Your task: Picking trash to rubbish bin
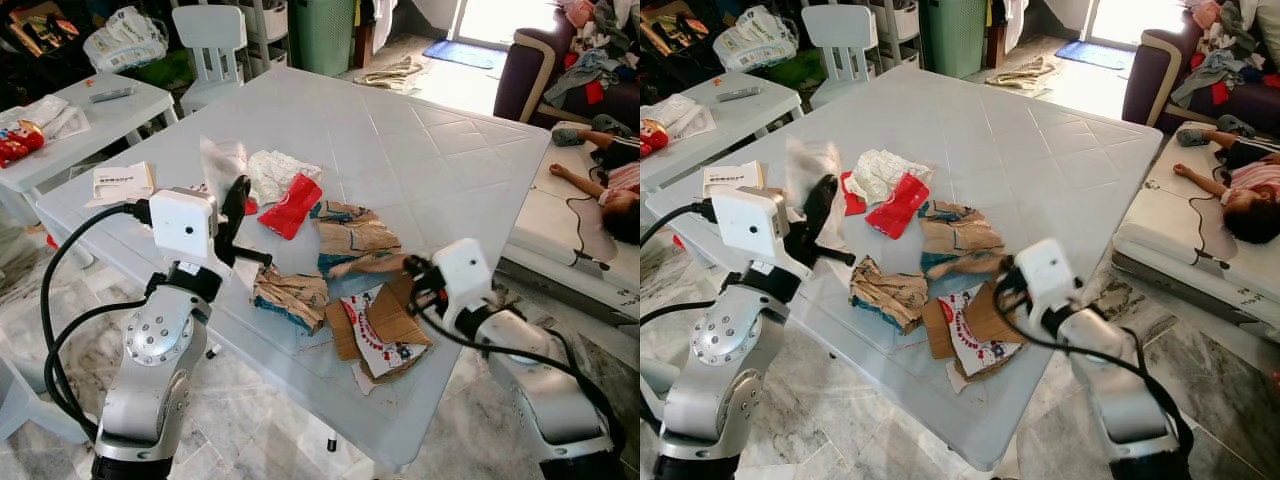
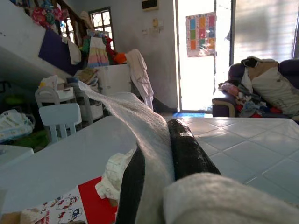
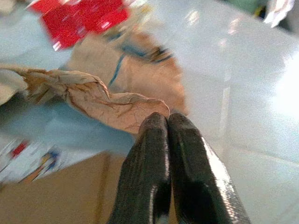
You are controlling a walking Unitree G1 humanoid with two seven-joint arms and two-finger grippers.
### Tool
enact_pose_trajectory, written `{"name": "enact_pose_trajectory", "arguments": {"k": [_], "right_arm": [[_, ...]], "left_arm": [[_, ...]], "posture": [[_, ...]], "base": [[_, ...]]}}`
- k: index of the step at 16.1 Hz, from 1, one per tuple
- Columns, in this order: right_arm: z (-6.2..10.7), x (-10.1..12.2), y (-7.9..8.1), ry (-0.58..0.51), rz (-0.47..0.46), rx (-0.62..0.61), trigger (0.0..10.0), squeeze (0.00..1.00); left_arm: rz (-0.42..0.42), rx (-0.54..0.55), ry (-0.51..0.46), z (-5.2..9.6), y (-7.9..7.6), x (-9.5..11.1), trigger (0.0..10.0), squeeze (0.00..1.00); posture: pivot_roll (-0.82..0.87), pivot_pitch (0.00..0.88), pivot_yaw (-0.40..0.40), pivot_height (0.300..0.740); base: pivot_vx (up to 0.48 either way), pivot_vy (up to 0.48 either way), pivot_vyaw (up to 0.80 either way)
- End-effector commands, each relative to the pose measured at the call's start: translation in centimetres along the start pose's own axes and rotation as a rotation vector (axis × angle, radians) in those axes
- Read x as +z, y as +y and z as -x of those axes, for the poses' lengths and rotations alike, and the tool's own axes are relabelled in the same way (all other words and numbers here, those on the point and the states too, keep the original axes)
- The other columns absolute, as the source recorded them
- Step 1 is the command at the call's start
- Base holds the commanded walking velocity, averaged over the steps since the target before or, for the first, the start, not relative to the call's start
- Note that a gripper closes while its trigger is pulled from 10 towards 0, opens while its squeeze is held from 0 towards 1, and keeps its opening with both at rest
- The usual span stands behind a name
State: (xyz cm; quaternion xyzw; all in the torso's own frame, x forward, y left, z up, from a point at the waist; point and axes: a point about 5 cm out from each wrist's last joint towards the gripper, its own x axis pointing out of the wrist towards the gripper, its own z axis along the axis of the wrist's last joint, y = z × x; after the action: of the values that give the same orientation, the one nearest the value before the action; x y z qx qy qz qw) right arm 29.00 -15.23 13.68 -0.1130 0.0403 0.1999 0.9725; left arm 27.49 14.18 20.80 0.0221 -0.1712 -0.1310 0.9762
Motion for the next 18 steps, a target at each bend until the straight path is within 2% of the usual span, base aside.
{"name": "enact_pose_trajectory", "arguments": {"k": [1,6,10,12,13,15,17,18], "right_arm": [[-0.1,1.3,-1.0,-0.076,-0.021,-0.066,0.0,0.0],[-0.1,2.7,-1.9,-0.171,-0.063,-0.123,0.0,0.0],[-0.1,4.7,-3.1,-0.297,-0.154,-0.195,0.0,0.0],[-0.1,4.9,-3.2,-0.305,-0.198,-0.194,0.0,0.0],[-0.2,4.5,-2.7,-0.291,-0.218,-0.158,0.0,0.0],[-0.2,4.4,-2.6,-0.287,-0.218,-0.151,0.0,0.0],[-0.1,4.0,-1.6,-0.273,-0.229,-0.088,0.0,0.0],[-0.1,3.5,-0.7,-0.244,-0.223,-0.036,5.5,0.0]], "left_arm": [[-0.013,0.009,-0.006,-0.2,0.2,0.1,0.0,0.0],[-0.009,0.003,-0.01,-0.5,0.1,0.1,0.0,0.0],[-0.023,0.013,-0.024,-0.8,0.3,0.2,0.0,0.0],[-0.034,0.035,-0.029,-0.9,0.5,0.3,0.0,0.0],[-0.039,0.056,-0.021,-1.0,0.8,0.2,0.0,0.0],[-0.038,0.058,-0.02,-1.0,0.8,0.2,0.0,0.0],[-0.037,0.054,-0.017,-1.0,0.7,0.1,1.4,0.0],[-0.036,0.048,-0.014,-1.0,0.6,0.0,2.2,0.0]], "posture": [[-0.02,0.074,0.011,0.74],[-0.02,0.067,0.017,0.74],[-0.02,0.059,0.025,0.74],[-0.02,0.056,0.027,0.74],[-0.02,0.054,0.027,0.74],[-0.02,0.054,0.027,0.74],[-0.02,0.054,0.031,0.74],[-0.02,0.054,0.033,0.74]], "base": [[0.0,0.0,0.0],[0.0,0.0,0.0],[0.0,0.0,0.0],[0.0,0.0,0.0],[0.0,0.0,0.0],[0.0,0.0,0.0],[0.0,0.0,0.0],[0.0,0.0,0.0]]}}
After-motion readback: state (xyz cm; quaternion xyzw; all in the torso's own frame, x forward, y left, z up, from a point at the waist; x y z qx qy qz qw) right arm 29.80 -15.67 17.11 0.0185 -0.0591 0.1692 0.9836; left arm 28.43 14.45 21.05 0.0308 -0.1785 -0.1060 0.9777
